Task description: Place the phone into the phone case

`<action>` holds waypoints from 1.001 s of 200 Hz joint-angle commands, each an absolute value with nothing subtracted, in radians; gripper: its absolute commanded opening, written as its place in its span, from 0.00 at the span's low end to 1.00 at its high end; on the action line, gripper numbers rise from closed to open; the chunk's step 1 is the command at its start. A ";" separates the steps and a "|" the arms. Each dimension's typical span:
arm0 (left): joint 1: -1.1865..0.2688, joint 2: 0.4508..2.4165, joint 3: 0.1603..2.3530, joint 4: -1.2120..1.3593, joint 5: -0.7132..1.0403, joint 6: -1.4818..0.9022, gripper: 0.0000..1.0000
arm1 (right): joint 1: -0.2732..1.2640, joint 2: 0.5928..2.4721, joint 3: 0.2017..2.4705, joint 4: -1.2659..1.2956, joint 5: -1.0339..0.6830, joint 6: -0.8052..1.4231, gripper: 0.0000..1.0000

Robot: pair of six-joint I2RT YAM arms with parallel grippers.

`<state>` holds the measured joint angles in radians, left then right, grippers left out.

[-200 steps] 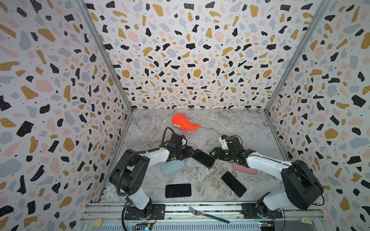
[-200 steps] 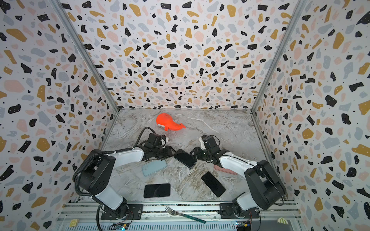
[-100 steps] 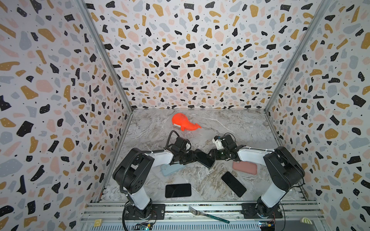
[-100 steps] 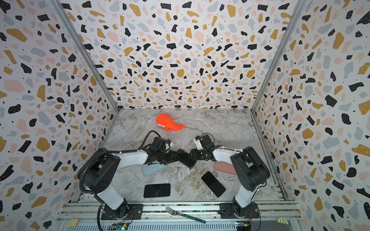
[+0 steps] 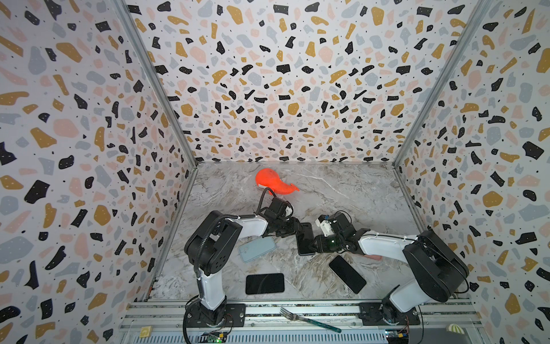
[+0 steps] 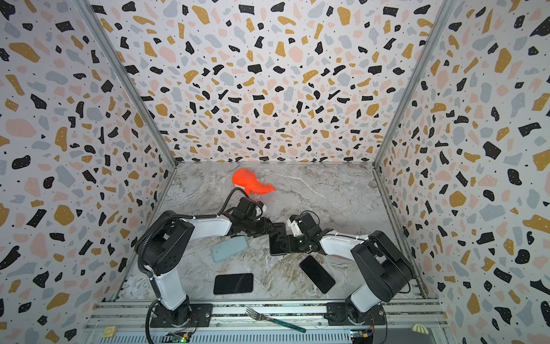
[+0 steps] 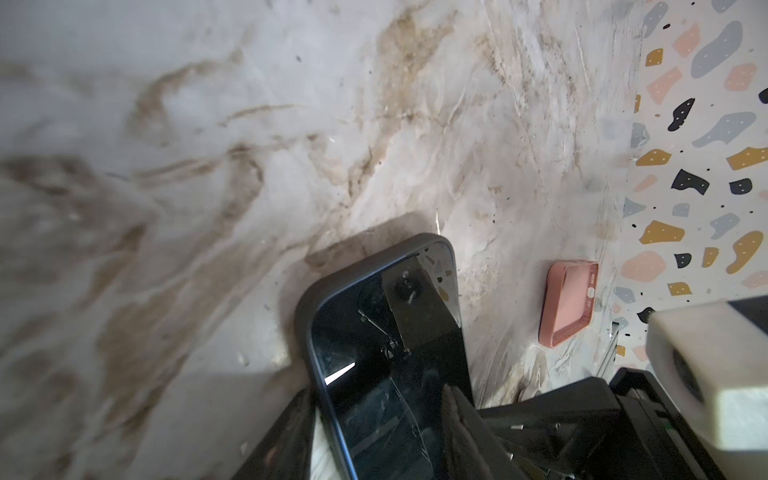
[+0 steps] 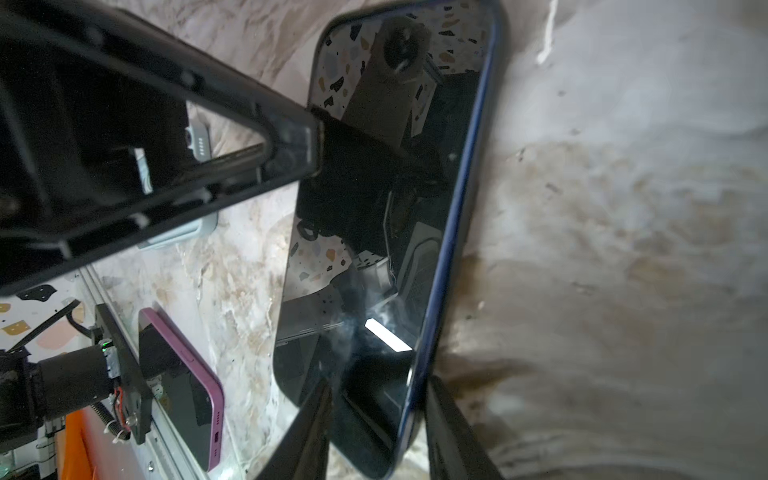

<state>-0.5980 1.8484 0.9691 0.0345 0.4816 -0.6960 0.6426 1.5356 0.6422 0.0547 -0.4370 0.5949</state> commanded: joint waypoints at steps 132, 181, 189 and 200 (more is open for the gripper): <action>-0.699 1.648 0.817 -0.164 0.448 -0.739 0.40 | 0.674 1.428 0.642 -0.017 -0.346 0.676 0.35; -0.711 1.646 0.801 -0.149 0.448 -0.752 0.34 | 0.706 1.445 0.635 0.001 -0.345 0.701 0.35; -0.712 1.650 0.797 -0.142 0.448 -0.755 0.33 | 0.710 1.449 0.635 0.006 -0.346 0.704 0.35; -0.714 1.658 0.793 -0.130 0.451 -0.759 0.31 | 0.716 1.453 0.635 0.010 -0.345 0.708 0.35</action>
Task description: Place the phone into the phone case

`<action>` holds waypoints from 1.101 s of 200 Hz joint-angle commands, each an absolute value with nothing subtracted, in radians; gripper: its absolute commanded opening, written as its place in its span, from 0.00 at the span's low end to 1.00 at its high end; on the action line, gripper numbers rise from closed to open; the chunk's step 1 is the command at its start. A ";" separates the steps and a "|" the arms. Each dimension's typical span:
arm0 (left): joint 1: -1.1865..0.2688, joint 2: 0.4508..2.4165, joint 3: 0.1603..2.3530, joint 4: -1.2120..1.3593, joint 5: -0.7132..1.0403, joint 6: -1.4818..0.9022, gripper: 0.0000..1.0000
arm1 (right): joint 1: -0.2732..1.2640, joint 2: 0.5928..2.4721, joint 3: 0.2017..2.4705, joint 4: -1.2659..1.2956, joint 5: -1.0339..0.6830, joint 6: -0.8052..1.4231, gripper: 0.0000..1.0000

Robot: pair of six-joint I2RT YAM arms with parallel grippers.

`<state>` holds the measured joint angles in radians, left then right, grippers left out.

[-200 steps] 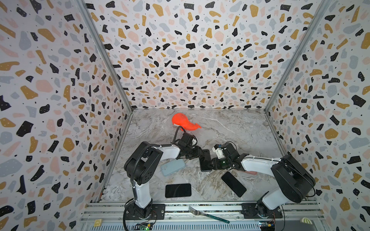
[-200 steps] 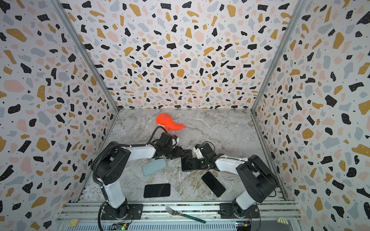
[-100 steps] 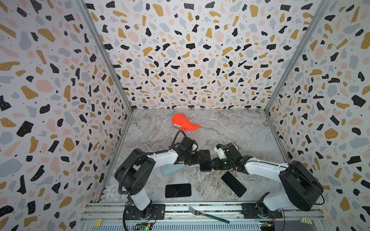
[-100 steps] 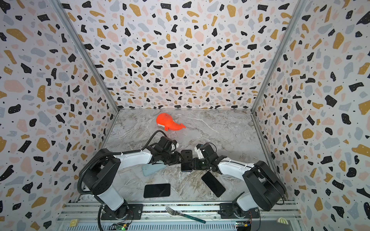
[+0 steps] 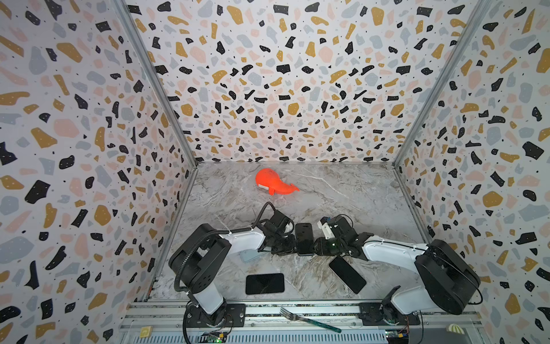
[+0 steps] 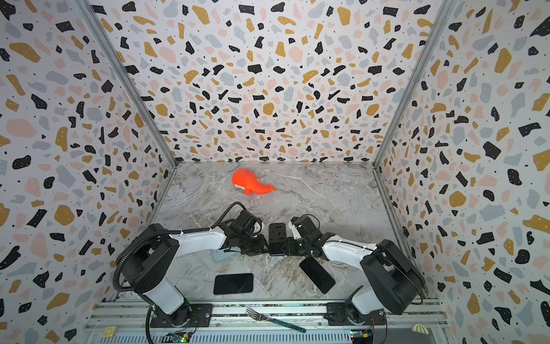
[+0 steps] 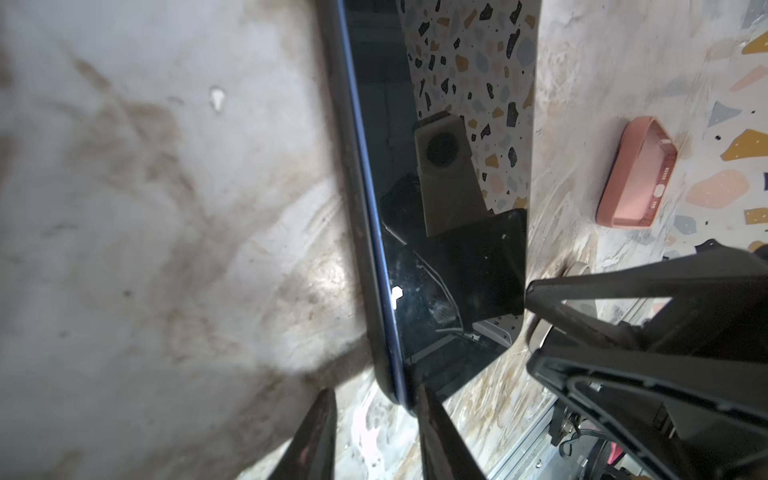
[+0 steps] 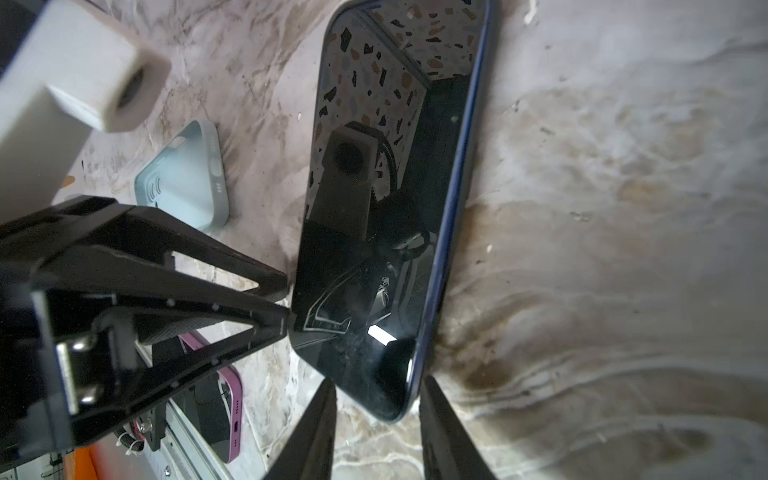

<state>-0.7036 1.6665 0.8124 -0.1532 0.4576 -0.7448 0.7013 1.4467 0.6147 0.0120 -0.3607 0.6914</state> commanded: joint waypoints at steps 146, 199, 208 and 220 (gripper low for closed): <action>-0.716 1.759 0.731 -0.062 0.426 -0.735 0.11 | 0.760 1.509 0.646 0.048 -0.338 0.733 0.33; -0.715 1.717 0.739 -0.091 0.408 -0.727 0.11 | 0.769 1.492 0.692 -0.050 -0.271 0.704 0.33; -0.715 1.698 0.743 -0.097 0.405 -0.726 0.13 | 0.769 1.470 0.713 -0.101 -0.220 0.691 0.33; -0.713 1.675 0.748 -0.101 0.404 -0.726 0.17 | 0.769 1.438 0.729 -0.146 -0.153 0.686 0.33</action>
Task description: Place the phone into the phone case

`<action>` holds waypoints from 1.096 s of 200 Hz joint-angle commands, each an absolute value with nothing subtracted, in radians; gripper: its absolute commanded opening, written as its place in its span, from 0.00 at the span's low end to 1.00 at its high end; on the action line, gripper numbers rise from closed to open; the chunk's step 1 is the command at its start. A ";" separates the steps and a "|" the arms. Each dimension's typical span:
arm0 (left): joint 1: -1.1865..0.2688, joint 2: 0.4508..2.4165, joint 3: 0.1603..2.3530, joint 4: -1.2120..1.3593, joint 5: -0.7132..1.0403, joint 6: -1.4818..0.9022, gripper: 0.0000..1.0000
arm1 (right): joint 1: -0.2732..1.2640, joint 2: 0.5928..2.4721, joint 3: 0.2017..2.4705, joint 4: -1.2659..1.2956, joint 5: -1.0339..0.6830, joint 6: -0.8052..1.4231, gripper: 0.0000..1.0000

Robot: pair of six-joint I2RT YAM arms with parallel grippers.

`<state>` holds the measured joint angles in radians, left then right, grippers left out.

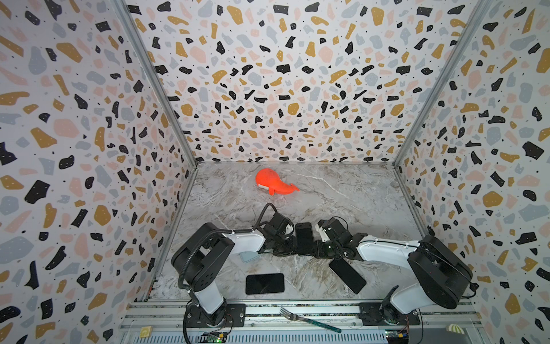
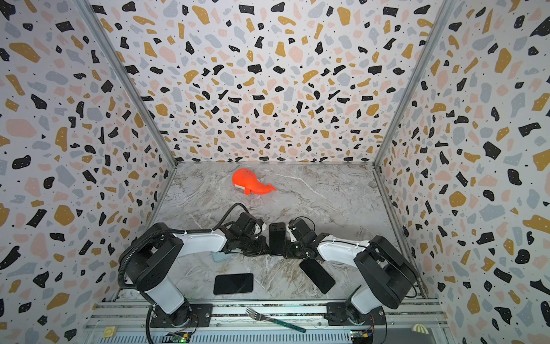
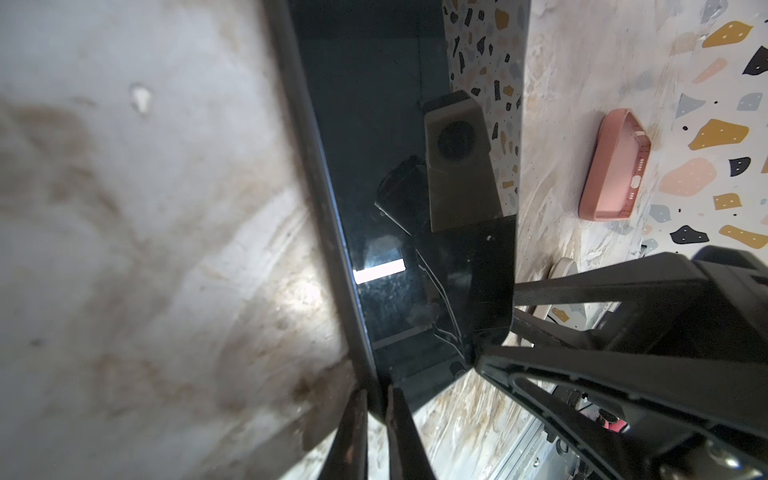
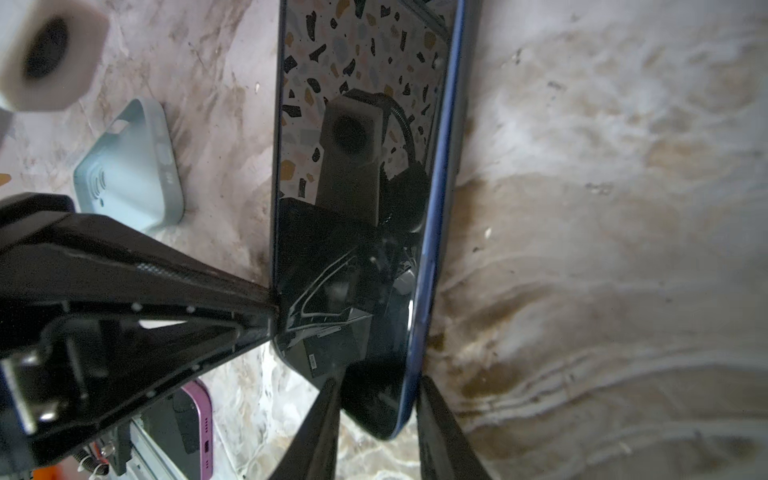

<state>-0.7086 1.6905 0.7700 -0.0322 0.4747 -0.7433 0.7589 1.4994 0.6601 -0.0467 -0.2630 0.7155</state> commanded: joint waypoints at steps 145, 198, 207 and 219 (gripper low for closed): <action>-0.699 1.652 0.688 0.125 0.505 -0.778 0.37 | 0.799 1.468 0.710 -0.140 -0.125 0.768 0.24; -0.699 1.669 0.679 0.147 0.513 -0.783 0.37 | 0.804 1.480 0.709 -0.140 -0.122 0.767 0.22; -0.699 1.673 0.677 0.152 0.515 -0.784 0.36 | 0.804 1.483 0.709 -0.139 -0.124 0.767 0.21; -0.699 1.678 0.675 0.158 0.514 -0.787 0.36 | 0.804 1.488 0.708 -0.133 -0.128 0.769 0.20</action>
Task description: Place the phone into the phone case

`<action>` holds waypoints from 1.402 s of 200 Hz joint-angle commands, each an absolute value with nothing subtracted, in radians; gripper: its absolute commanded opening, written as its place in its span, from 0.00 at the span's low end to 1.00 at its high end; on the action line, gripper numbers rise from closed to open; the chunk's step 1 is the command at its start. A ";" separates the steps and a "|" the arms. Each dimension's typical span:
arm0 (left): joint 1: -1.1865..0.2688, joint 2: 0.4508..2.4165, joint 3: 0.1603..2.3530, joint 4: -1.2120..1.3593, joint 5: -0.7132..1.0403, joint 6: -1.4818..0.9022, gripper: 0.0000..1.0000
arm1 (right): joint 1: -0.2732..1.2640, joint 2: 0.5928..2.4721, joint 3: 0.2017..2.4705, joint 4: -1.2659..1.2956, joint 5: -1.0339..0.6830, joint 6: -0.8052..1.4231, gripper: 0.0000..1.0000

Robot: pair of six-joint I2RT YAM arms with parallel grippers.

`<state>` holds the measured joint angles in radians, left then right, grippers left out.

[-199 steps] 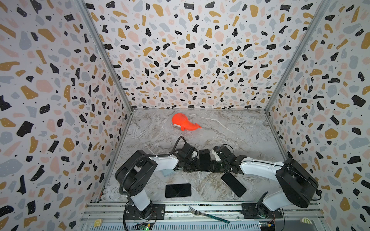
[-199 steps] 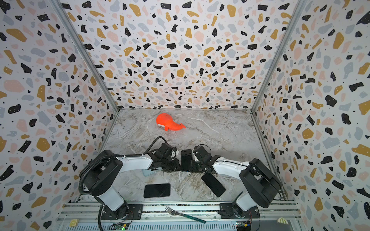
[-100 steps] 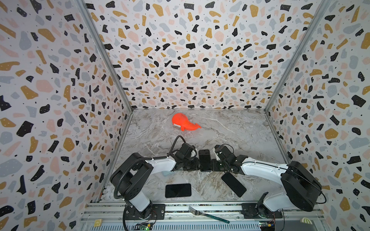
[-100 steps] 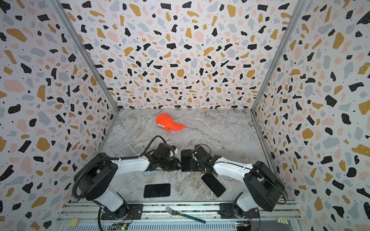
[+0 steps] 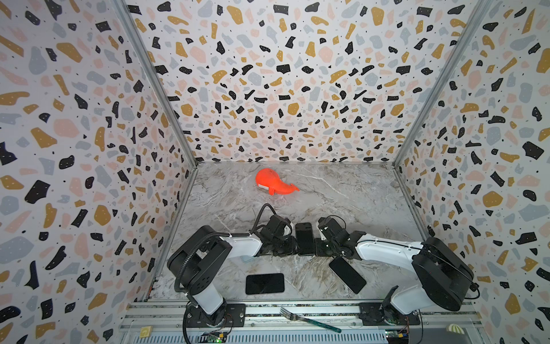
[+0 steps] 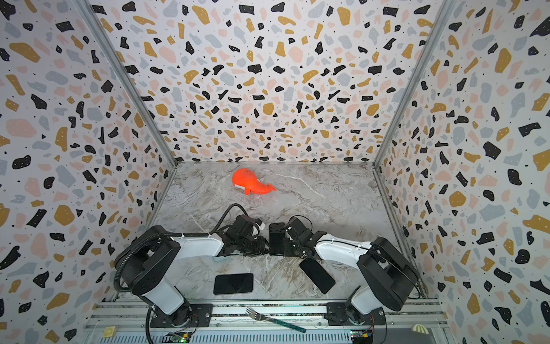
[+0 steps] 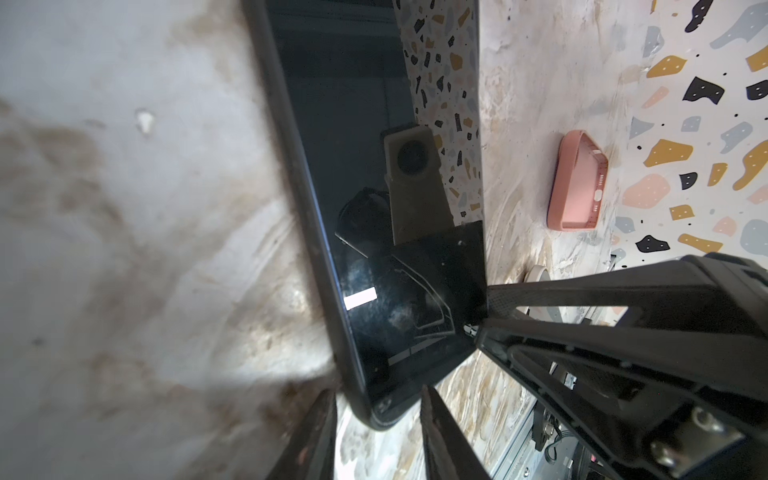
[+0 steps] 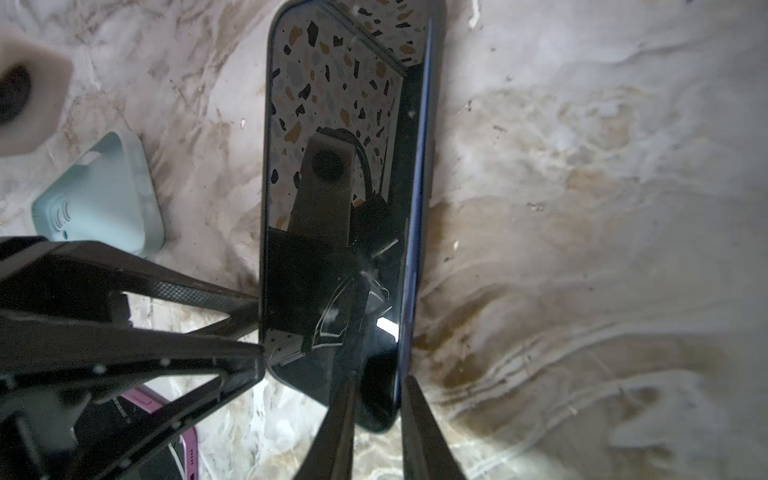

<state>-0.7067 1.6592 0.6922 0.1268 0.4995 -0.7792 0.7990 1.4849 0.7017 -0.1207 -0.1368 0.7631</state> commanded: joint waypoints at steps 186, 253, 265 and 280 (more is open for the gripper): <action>-0.703 1.721 0.600 0.315 0.555 -0.856 0.35 | 0.816 1.569 0.678 -0.010 -0.250 0.812 0.11; -0.707 1.718 0.599 0.335 0.560 -0.868 0.35 | 0.828 1.596 0.666 0.012 -0.272 0.833 0.10; -0.709 1.717 0.594 0.344 0.559 -0.872 0.35 | 0.830 1.597 0.664 0.014 -0.272 0.836 0.10; -0.709 1.711 0.589 0.353 0.561 -0.876 0.36 | 0.833 1.599 0.660 0.021 -0.274 0.842 0.10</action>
<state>-0.6880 1.6741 0.6117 0.3145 0.5468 -0.8680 0.7837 1.5242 0.6937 -0.0349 -0.1295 0.8253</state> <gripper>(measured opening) 0.355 0.106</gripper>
